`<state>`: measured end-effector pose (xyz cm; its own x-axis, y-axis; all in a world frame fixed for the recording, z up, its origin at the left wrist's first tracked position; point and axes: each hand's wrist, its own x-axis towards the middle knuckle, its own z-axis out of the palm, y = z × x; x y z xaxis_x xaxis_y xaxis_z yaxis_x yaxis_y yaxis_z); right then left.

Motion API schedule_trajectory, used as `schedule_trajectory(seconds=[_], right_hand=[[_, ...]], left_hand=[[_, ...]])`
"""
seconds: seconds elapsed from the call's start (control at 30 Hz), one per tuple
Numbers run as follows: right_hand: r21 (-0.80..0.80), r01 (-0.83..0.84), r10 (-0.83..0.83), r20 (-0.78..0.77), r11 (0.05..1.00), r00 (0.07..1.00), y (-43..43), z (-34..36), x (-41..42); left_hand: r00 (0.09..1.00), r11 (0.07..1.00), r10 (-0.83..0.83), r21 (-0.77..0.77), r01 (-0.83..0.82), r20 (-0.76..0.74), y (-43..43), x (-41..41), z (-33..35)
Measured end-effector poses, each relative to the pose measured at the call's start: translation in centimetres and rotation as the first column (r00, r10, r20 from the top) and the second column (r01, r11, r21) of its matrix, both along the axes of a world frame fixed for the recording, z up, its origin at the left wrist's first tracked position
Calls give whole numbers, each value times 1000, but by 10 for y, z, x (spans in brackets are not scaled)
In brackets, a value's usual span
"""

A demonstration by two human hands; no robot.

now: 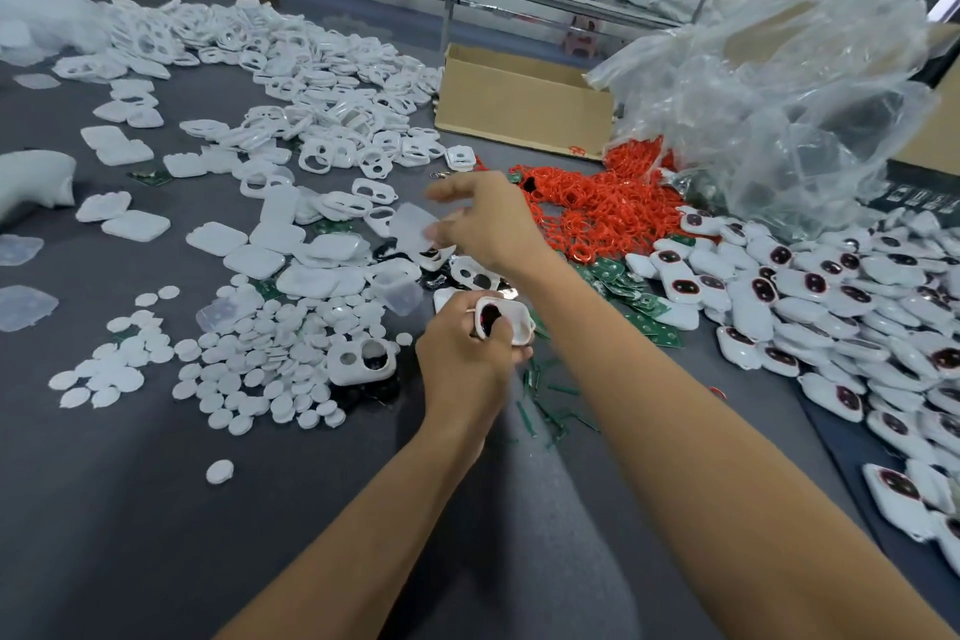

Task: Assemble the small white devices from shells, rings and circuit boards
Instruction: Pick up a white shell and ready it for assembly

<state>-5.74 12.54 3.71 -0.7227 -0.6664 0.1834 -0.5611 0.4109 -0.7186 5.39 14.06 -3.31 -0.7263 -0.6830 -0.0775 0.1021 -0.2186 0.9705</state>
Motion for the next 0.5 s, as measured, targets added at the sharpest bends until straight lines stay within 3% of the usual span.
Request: schedule_trajectory(seconds=[0.17,0.33,0.5], right_hand=[[-152,43,-26,108,988,994,37,5,-1],[-349,45,104,395,936,913,86,-2,13],[-385,103,102,477,917,873,112,-24,27]], left_hand=[[1000,1000,15,13,-15,-2,0,-2,3],[1000,996,0,86,2,-21,-1,-1,7],[999,994,15,109,-10,-45,-2,-2,8]])
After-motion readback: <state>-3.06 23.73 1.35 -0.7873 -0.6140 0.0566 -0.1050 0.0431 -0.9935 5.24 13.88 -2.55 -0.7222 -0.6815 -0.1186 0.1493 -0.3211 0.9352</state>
